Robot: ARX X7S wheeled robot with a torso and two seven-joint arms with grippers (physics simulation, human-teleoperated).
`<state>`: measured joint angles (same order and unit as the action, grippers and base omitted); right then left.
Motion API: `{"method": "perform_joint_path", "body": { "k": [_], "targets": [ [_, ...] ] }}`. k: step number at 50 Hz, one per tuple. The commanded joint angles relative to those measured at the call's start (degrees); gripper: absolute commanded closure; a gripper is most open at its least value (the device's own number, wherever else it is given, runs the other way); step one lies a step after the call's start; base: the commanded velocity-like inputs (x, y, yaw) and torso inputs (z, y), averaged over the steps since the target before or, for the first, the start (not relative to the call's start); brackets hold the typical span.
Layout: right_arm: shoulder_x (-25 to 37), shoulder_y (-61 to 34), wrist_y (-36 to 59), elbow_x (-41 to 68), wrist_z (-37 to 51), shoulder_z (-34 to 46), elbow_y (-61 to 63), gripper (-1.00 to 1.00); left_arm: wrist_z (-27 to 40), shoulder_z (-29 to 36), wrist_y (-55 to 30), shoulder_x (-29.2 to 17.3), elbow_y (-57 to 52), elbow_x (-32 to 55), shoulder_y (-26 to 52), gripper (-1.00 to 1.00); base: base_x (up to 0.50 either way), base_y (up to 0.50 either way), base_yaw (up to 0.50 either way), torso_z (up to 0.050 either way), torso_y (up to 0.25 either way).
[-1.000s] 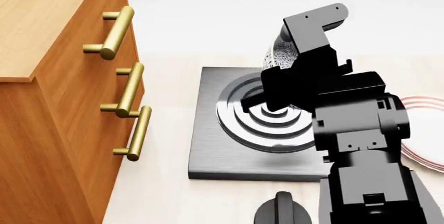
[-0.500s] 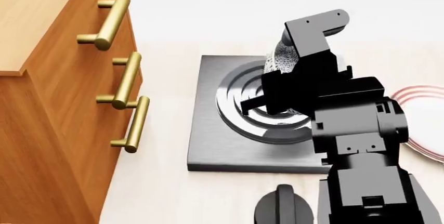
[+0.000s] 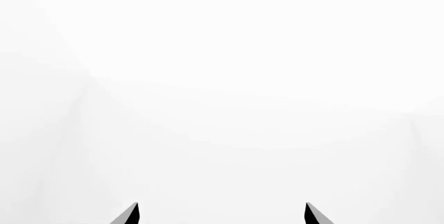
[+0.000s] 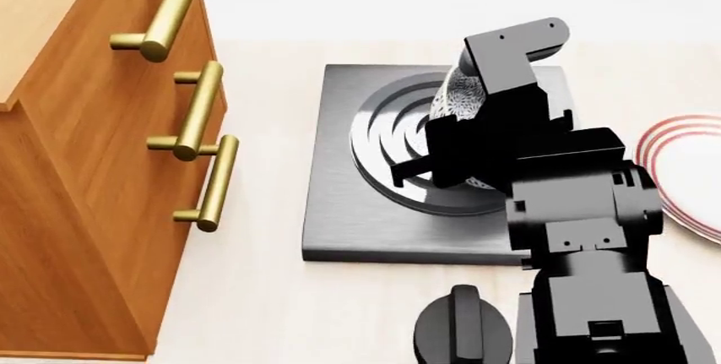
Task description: Put the bowl on the stove.
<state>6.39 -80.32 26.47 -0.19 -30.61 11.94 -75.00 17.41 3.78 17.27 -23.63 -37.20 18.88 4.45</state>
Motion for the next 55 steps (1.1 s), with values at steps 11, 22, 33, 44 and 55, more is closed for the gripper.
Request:
{"method": "perform_joint_path", "body": {
  "k": [11, 22, 33, 44, 55],
  "targets": [
    [-0.3, -0.6, 1.6, 0.1, -0.2, 1.4, 0.0, 1.00, 0.5, 0.0, 0.0, -0.1, 0.1, 0.3, 0.1, -1.00, 0.00, 0.00, 0.00, 0.000, 0.000],
    [-0.8, -1.2, 1.1, 0.6, -2.3, -0.2, 0.0, -1.00, 0.6, 0.0, 0.1, -0.3, 0.1, 0.3, 0.1, -1.00, 0.00, 0.00, 0.00, 0.000, 0.000],
    [-1.2, -1.1, -0.8, 0.8, -5.0, -3.4, 0.0, -1.00, 0.7, 0.2, 0.4, -0.2, 0.3, 0.1, 0.1, -1.00, 0.00, 0.00, 0.00, 0.000, 0.000],
    [-1.2, -1.7, -5.8, 1.3, -10.3, -7.6, 0.0, -1.00, 0.9, 0.2, 0.4, -0.3, 0.3, 0.1, 0.1, -1.00, 0.00, 0.00, 0.00, 0.000, 0.000],
    [0.5, -3.3, -15.7, 1.9, -9.8, -15.8, 0.0, -1.00, 1.2, 0.0, 0.2, -0.5, 0.0, 0.2, 0.2, -1.00, 0.00, 0.00, 0.00, 0.000, 0.000]
  ]
}}
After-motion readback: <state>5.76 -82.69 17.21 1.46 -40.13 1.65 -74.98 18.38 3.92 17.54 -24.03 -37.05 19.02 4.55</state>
